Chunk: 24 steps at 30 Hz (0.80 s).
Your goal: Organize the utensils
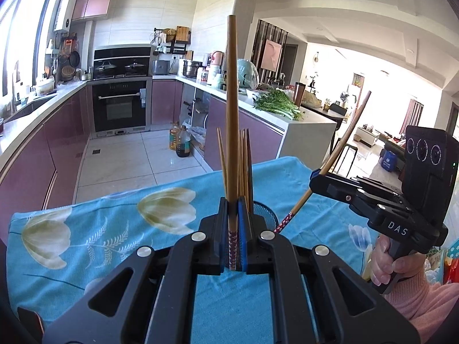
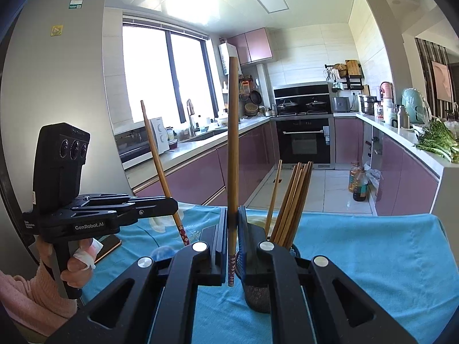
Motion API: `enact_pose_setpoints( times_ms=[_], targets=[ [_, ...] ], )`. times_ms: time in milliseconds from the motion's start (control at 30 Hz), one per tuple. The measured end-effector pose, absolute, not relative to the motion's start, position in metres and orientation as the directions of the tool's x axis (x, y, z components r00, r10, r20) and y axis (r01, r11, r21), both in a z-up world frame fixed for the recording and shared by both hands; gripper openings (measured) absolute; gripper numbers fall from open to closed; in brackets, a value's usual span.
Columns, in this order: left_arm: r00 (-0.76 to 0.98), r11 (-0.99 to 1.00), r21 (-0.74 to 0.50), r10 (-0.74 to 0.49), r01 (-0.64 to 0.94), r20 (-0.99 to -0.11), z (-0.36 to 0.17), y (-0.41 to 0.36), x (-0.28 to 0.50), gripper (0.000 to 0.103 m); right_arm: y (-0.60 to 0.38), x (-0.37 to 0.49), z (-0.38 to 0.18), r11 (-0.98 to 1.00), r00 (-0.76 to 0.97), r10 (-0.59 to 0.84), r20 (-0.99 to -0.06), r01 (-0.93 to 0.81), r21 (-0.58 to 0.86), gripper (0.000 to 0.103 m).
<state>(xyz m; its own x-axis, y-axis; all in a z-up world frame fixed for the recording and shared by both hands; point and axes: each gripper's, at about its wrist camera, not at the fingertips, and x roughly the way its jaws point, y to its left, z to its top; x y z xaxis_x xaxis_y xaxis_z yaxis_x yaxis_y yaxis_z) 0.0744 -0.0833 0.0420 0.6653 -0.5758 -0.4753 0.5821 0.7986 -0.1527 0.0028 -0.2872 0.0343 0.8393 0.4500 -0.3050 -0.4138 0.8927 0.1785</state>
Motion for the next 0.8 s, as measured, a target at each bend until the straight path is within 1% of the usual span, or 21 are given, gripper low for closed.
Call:
enact_pose_setpoints(
  times_ms=[233, 433, 800],
  targets=[
    [0.673, 0.782, -0.151, -0.604, 0.605, -0.428, 0.06, -0.089, 0.074, 0.008, -0.29, 0.009, 0.039, 0.9, 0.852, 0.434, -0.293, -0.402, 0.167, 0.006],
    [0.666, 0.764, -0.151, -0.626, 0.627, -0.406, 0.065, -0.099, 0.077, 0.008, -0.29, 0.016, 0.039, 0.905, 0.858, 0.425, -0.29, -0.394, 0.162, 0.006],
    [0.649, 0.756, -0.156, -0.633, 0.636, -0.422, 0.059, -0.119, 0.083, 0.008, -0.285, 0.019, 0.033, 0.911, 0.857, 0.412, -0.309, -0.378, 0.168, 0.006]
  ],
)
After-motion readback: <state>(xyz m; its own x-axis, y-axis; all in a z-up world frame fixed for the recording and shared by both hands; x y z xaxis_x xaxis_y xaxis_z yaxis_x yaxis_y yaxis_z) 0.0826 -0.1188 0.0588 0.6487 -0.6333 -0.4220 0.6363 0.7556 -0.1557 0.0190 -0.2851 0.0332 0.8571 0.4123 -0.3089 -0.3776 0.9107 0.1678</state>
